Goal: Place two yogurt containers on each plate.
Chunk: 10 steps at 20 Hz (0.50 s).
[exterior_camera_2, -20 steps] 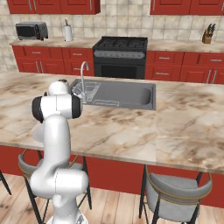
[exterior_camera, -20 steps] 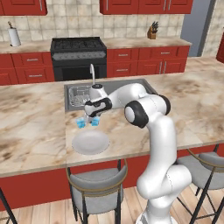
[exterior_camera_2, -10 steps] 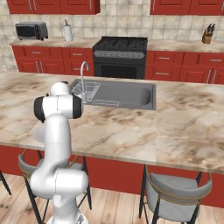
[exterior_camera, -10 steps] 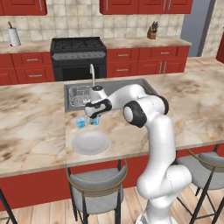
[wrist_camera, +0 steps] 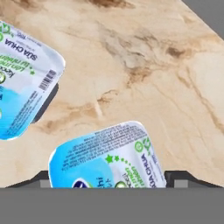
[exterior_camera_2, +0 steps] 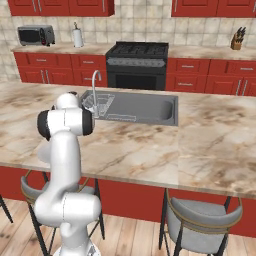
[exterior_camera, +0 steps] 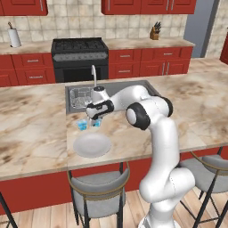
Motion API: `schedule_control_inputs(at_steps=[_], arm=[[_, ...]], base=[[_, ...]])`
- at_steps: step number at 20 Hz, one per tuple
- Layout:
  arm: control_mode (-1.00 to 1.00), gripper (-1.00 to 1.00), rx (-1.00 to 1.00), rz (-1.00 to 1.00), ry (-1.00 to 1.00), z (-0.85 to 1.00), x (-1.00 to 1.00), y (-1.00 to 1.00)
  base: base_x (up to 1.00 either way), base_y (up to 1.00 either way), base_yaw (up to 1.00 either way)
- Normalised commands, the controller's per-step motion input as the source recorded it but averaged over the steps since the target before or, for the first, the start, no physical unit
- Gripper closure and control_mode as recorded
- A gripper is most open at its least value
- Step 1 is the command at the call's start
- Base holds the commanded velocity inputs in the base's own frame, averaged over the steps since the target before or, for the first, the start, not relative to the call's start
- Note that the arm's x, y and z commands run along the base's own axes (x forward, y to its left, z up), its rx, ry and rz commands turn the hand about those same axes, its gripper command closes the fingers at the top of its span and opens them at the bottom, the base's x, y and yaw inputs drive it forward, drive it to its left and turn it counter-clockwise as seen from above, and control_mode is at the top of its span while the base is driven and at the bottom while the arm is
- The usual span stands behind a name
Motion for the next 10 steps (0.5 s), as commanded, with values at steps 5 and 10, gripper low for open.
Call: schedule_control_inputs(at_steps=[5, 10], arm=[[-1.00, 1.00, 0.05, -0.07, -0.13, 0.45, -0.95, 0.00], [-1.00, 1.00, 0.01, -0.04, -0.09, 0.02, -1.00, 0.00]], base=[[0.00, 0.00, 0.00], [0.00, 0.00, 0.00]])
